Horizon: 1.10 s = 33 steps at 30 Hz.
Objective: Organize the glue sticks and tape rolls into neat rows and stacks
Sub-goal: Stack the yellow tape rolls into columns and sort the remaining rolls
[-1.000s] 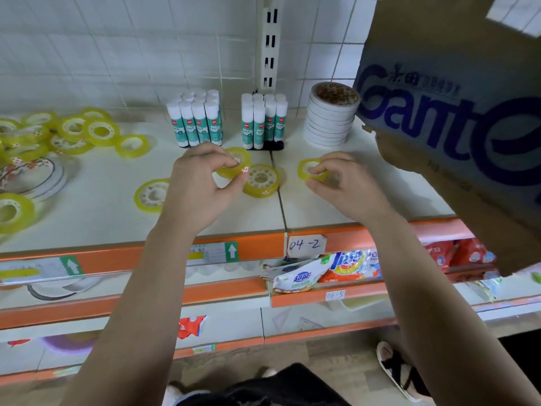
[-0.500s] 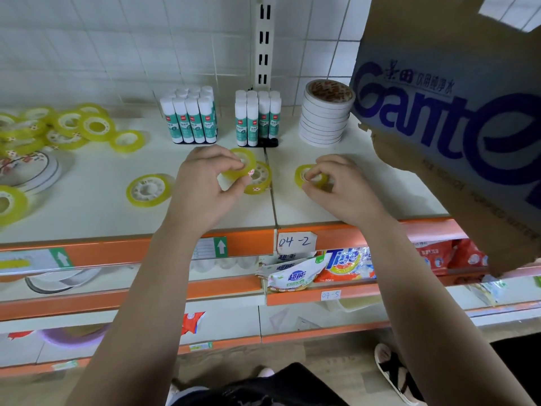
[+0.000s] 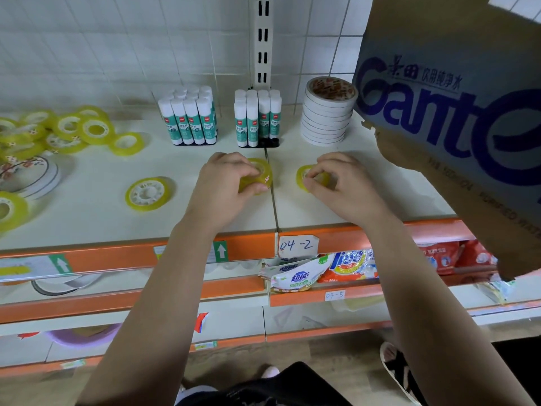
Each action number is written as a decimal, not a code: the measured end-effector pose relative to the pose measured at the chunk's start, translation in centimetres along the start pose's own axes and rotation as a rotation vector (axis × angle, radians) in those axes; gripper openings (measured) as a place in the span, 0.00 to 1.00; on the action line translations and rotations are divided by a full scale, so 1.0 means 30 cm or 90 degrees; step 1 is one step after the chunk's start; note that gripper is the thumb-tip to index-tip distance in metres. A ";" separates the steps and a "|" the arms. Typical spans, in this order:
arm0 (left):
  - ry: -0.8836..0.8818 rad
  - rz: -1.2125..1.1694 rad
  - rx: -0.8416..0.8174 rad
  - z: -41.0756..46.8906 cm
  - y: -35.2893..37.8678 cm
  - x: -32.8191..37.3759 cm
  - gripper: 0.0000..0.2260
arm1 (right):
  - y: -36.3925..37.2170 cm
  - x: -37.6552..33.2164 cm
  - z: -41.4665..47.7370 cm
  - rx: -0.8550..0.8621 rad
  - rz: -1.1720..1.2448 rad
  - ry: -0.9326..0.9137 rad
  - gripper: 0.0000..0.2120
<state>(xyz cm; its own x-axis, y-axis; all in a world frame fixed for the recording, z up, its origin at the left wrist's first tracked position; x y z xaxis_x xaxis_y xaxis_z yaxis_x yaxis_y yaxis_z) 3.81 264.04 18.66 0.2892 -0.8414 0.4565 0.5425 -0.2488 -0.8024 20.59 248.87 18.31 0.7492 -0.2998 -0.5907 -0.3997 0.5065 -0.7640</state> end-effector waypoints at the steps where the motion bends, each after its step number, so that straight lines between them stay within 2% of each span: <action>1: -0.003 0.002 -0.003 0.001 0.000 -0.003 0.15 | 0.001 0.001 0.000 -0.001 0.000 0.002 0.08; 14: 0.006 -0.028 0.005 -0.008 -0.003 -0.001 0.12 | 0.002 0.002 0.003 -0.007 -0.033 0.005 0.12; 19: 0.002 -0.068 0.023 0.006 -0.017 0.010 0.12 | -0.016 0.003 0.002 0.057 0.021 -0.009 0.07; 22: 0.022 -0.068 0.033 0.036 -0.014 0.047 0.14 | -0.035 0.017 -0.005 0.083 0.029 -0.011 0.08; 26: 0.078 -0.078 -0.003 0.091 0.042 0.143 0.16 | -0.071 0.036 -0.017 0.075 -0.018 0.002 0.08; 33: 0.106 -0.063 -0.070 0.136 0.154 0.213 0.13 | -0.125 0.100 -0.016 0.067 -0.043 0.028 0.08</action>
<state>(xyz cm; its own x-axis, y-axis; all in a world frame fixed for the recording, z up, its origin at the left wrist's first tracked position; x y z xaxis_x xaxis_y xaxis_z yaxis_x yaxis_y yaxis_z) 11.38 259.47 19.44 0.1003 -0.8756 0.4726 0.4699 -0.3770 -0.7981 24.07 245.68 19.27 0.7483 -0.3700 -0.5506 -0.2891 0.5651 -0.7727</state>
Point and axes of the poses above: each hand's wrist, its own z-axis towards the middle knuckle, its own y-axis out of the palm, x = y × z, the point moved 3 cm from there along z, towards the middle knuckle, and after that the axes turned 1 degree about -z, right-handed, at the moved point
